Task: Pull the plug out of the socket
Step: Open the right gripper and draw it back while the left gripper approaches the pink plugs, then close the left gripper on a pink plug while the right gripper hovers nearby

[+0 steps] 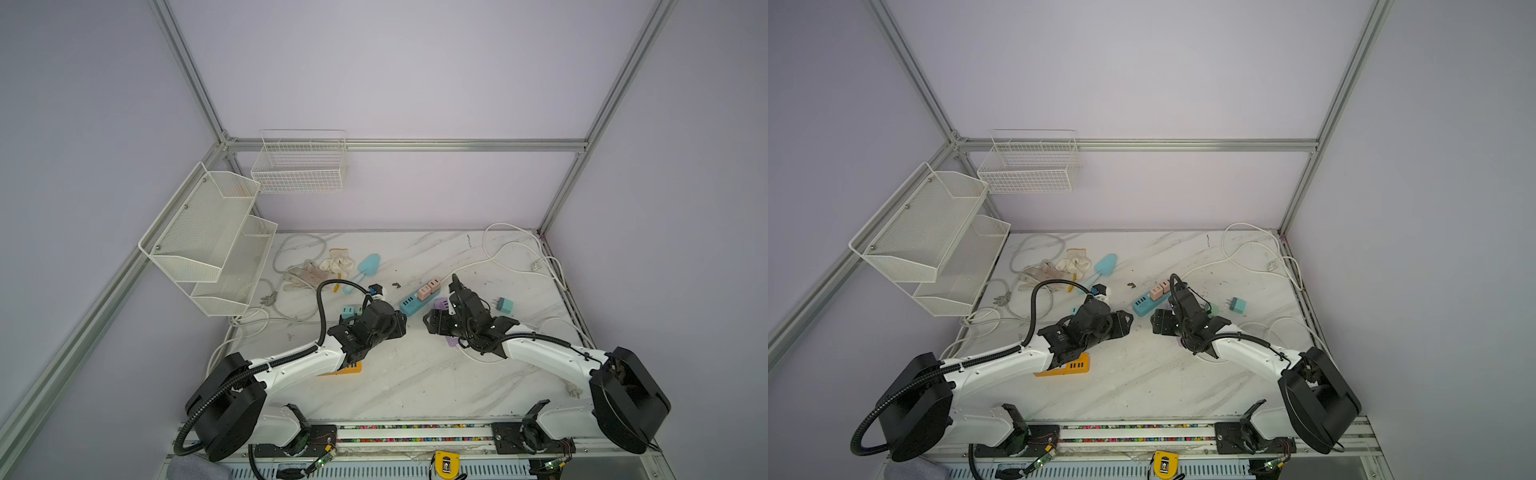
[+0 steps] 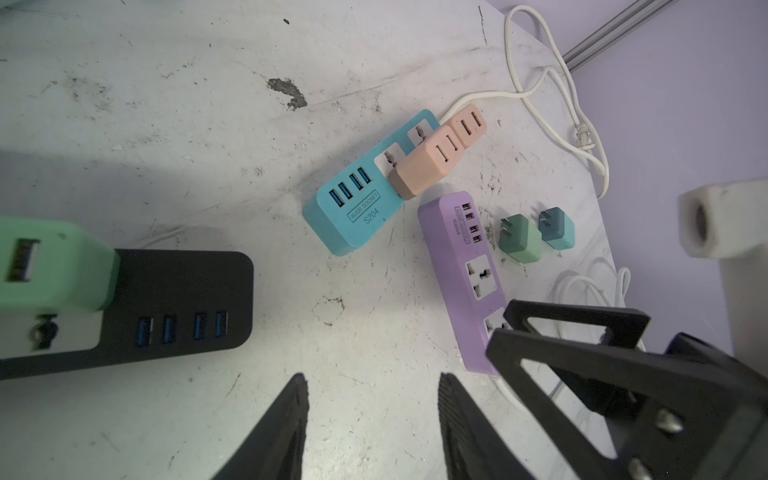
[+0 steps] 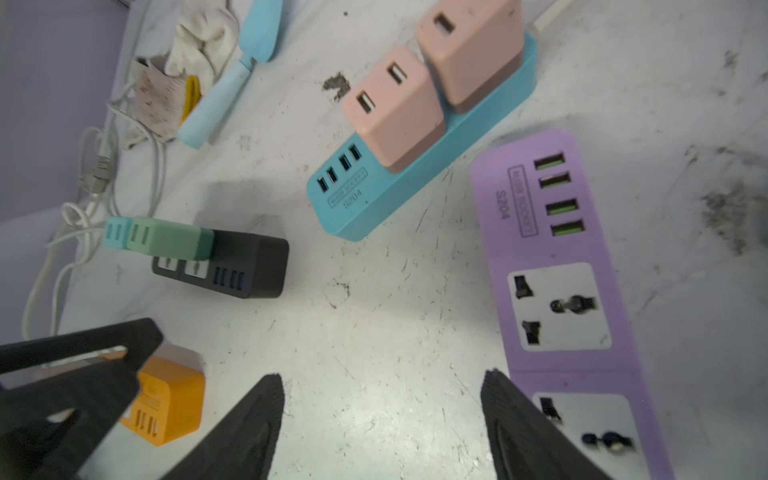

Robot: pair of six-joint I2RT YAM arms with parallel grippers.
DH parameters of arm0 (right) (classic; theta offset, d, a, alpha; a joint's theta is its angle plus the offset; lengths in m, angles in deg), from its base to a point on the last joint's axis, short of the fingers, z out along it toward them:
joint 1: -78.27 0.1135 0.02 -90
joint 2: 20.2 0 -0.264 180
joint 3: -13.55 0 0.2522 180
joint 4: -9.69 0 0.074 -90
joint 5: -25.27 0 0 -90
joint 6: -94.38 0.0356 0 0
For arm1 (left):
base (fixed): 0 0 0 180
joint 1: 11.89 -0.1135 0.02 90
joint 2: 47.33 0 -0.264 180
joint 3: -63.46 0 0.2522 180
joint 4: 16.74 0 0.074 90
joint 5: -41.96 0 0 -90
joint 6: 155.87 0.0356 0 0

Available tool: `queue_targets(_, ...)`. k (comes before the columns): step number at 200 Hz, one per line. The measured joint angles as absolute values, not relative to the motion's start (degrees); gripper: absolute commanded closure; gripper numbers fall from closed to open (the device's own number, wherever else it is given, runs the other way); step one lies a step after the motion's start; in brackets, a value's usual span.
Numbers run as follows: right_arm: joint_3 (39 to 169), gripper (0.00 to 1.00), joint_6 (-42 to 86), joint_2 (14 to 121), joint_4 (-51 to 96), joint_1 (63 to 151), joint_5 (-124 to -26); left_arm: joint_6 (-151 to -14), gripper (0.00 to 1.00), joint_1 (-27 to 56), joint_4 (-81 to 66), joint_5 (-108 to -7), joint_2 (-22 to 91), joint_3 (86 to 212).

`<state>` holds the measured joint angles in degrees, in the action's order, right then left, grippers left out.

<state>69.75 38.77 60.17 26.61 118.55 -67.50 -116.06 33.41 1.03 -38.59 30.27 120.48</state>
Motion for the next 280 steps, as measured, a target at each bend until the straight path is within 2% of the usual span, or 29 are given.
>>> queue_targets(71,69.75,0.21,41.06,67.61,23.84,122.59,-62.56,-115.89,0.49,32.34,2.70,-38.15,30.29,120.48)
queue_targets(102,69.49,0.17,41.46,68.41,23.84,122.70,-60.41,-115.65,0.48,31.99,2.67,-38.30,30.84,120.51)
queue_targets(144,66.53,0.08,43.58,63.56,23.95,122.55,-57.14,-113.68,0.43,31.84,2.32,-39.09,33.13,120.68)
queue_targets(211,61.22,0.07,43.86,55.04,25.94,114.13,-55.52,-109.66,0.39,30.39,2.26,-41.04,40.04,124.14)
queue_targets(280,62.36,0.04,41.76,50.45,29.28,112.99,-57.42,-104.46,0.41,26.39,0.68,-44.73,50.27,134.74)
